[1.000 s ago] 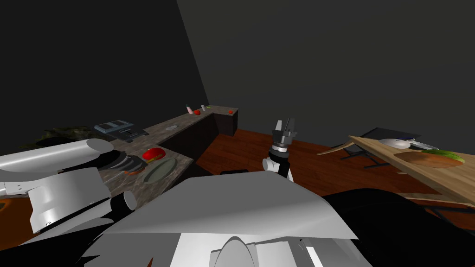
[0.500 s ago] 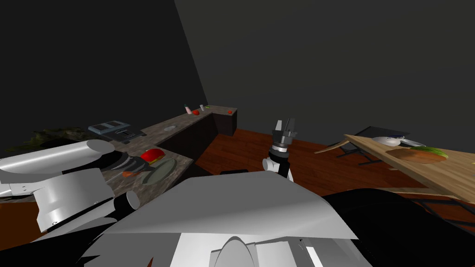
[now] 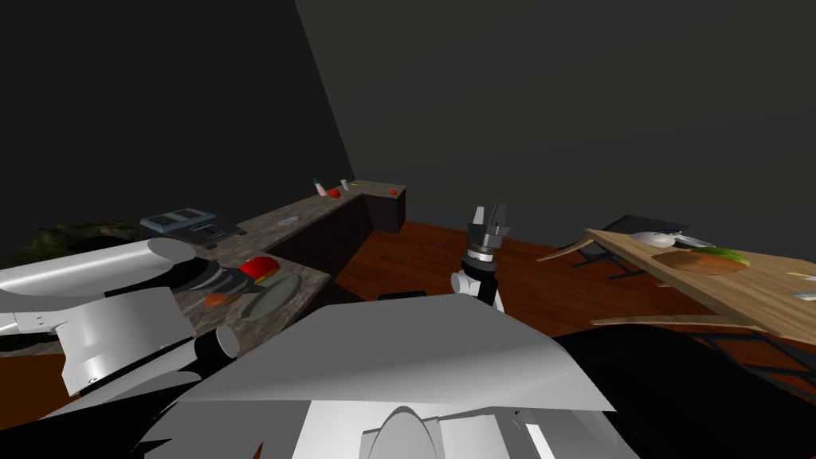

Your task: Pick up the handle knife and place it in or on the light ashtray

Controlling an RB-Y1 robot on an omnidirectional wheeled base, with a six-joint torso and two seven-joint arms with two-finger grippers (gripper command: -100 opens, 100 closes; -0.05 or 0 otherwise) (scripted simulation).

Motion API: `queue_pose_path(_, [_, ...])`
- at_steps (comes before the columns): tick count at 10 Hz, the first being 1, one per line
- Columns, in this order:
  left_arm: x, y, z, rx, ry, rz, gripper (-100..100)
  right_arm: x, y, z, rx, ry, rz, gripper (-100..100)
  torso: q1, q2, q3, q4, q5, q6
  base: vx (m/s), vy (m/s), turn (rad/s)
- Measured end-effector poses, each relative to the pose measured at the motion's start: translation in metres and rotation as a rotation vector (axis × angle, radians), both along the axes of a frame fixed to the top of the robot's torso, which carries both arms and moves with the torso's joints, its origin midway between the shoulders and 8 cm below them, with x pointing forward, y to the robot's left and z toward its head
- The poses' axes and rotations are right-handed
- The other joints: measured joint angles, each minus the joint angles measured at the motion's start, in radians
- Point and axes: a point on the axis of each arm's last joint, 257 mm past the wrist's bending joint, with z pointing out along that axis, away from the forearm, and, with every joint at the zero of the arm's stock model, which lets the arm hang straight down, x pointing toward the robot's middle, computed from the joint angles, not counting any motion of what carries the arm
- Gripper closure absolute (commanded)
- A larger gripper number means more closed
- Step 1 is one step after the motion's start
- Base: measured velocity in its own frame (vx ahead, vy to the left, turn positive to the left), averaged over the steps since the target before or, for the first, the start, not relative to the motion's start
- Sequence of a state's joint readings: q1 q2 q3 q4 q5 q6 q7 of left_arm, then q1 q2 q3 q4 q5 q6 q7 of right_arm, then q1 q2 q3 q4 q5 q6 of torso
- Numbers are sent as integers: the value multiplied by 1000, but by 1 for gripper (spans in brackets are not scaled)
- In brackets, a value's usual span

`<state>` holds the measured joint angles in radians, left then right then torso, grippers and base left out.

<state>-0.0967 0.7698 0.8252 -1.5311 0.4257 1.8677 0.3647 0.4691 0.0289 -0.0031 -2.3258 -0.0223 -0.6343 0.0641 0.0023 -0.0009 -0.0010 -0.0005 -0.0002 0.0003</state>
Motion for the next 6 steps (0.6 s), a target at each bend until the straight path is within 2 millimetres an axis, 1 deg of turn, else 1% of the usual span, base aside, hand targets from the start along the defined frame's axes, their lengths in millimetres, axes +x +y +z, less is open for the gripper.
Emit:
queue_pose_path(1, [2,4,2,-1,0,7,-100,0,0,0,0,0,0,0,0,2,1,1,0,-1,-124,-15,-133])
queue_pose_path(2, [6,13,8,7,-5,16,-100,0,0,0,0,0,0,0,0,4,3,1,0,-1,-100,-1,-68])
queue_pose_path(3, [8,15,7,5,-3,23,-100,0,0,0,0,0,0,0,1,4,3,1,0,-1,-101,-12,-136])
queue_pose_path(4, [14,21,14,10,-7,34,-100,0,0,0,0,0,0,0,0,4,2,1,0,0,-78,-1,-72])
queue_pose_path(5, [14,23,14,6,-4,45,-100,0,0,0,0,0,0,0,1,3,2,1,0,-1,-81,-1,-134])
queue_pose_path(6, [17,29,20,12,-8,55,-100,0,0,0,0,0,0,0,1,3,2,1,0,-1,-68,-8,-86])
